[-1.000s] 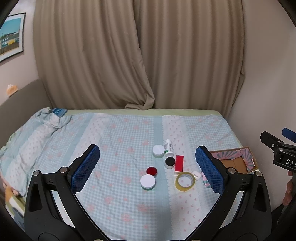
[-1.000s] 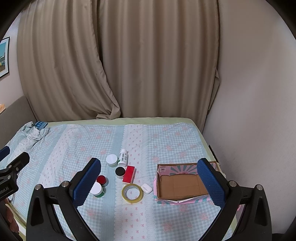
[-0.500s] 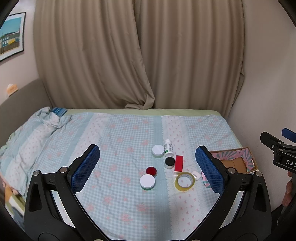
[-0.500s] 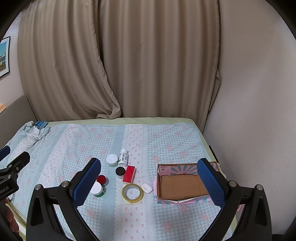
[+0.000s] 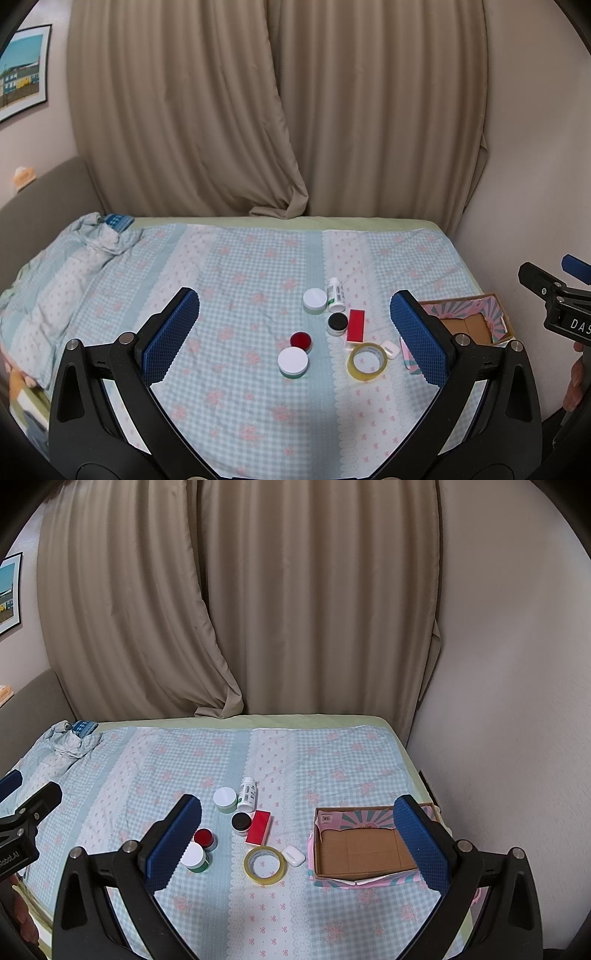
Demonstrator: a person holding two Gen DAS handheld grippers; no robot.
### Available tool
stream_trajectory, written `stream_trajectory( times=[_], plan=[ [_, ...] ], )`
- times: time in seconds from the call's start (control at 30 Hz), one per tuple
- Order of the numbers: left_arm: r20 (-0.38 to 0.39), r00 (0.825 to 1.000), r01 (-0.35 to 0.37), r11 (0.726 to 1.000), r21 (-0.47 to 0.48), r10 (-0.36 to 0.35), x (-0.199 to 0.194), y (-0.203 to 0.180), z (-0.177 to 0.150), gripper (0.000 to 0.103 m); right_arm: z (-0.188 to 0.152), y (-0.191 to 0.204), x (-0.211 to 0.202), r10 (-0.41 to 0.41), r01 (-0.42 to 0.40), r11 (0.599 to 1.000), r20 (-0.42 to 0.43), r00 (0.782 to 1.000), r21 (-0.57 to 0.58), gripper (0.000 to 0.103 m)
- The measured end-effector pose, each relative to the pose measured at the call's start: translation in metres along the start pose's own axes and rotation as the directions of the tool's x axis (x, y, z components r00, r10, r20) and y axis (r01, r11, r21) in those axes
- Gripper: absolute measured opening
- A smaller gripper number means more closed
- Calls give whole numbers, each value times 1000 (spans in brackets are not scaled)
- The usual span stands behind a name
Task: Organize rigid objects
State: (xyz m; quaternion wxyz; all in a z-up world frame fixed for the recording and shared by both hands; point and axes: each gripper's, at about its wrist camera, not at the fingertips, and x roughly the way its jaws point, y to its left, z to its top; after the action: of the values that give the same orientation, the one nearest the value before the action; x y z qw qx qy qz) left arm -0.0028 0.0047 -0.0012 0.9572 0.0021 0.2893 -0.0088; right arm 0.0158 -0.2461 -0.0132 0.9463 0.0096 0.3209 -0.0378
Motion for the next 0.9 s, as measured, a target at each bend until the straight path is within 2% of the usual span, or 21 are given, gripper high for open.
stream_trajectory(
  times=[0.47,0.63,0.9],
  plan=[
    [-13,1000,-7,1000,-12,7,0,-6,-1,103,0,4,0,7,-7,1000,-7,1000,-6,103],
    [-25,1000,-14,1000,-18,14,3,-13,-3,103,3,-6,1,16,-16,1000,-14,1000,-9,103],
    [-90,994,-66,998,-15,64,19,-15,-6,103,-1,-16,18,47,-47,999,-52,998,3,103]
  ],
)
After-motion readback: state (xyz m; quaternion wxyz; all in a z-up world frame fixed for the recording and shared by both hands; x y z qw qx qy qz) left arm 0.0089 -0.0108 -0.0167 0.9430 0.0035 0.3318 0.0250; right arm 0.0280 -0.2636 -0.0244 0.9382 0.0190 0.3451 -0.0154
